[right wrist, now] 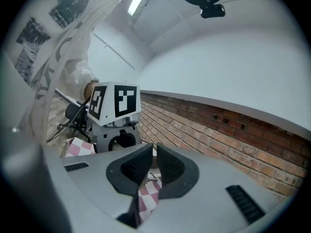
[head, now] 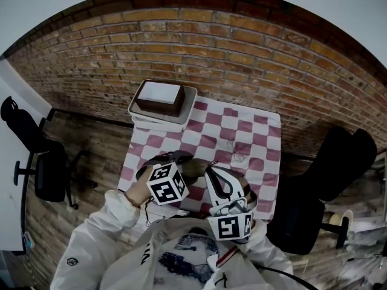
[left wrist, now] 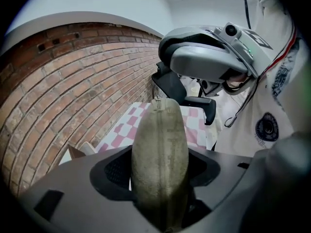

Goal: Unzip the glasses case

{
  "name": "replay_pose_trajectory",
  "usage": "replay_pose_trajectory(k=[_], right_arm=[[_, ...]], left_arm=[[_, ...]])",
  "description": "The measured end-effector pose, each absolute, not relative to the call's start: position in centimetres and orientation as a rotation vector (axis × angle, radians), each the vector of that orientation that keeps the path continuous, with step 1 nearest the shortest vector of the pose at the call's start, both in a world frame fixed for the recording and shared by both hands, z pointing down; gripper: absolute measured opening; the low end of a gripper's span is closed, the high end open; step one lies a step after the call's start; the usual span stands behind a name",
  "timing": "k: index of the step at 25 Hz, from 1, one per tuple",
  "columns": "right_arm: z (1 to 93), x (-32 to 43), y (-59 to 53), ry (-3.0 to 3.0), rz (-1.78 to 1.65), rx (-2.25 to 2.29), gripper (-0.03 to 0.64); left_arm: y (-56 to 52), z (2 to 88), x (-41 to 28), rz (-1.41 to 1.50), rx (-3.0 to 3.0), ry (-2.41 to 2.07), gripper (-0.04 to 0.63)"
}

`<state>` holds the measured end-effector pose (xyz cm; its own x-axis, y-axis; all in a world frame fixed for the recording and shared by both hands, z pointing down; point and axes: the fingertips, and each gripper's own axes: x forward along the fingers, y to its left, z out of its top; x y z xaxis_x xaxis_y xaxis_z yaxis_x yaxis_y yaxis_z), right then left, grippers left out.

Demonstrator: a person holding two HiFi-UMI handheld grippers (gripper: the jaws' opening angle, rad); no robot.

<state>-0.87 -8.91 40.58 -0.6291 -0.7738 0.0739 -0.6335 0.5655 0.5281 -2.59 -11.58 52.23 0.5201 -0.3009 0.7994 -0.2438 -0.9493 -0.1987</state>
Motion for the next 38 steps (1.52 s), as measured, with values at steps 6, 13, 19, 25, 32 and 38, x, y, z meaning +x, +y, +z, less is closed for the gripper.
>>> replay_pose_trajectory(k=[6, 13, 19, 25, 32, 38], right_arm=[[40.1, -0.6, -9.9, -2.539, -0.450, 1.253, 0.018], [38.4, -0.2, -11.0, -2.673, -0.263, 1.495, 0.018], [39.9, 0.7, -11.1, -2.641, -0.133, 1.532, 0.017], [40.5, 1.5, -11.2, -2.635, -0.038, 1.575, 0.014], [40.1, 2.7, -11.6, -2.631, 0.010, 1.659, 0.012], [39.9, 3.2, -11.8, -2.631, 0.022, 1.698, 0.011]], left_arm=[[-12.6, 51.8, -4.0, -1.303, -2.773, 0.586, 0.292], [-13.5, 50.3, -4.9, -1.073, -2.904, 0.731, 0.291], [-14.0, 48.1, -5.5, -0.764, -3.025, 0.894, 0.293], [-14.3, 46.3, -6.4, -0.514, -3.028, 1.096, 0.293], [-14.6, 44.7, -7.6, -0.326, -3.017, 1.257, 0.293], [-14.7, 43.1, -9.2, -0.154, -2.960, 1.366, 0.293]])
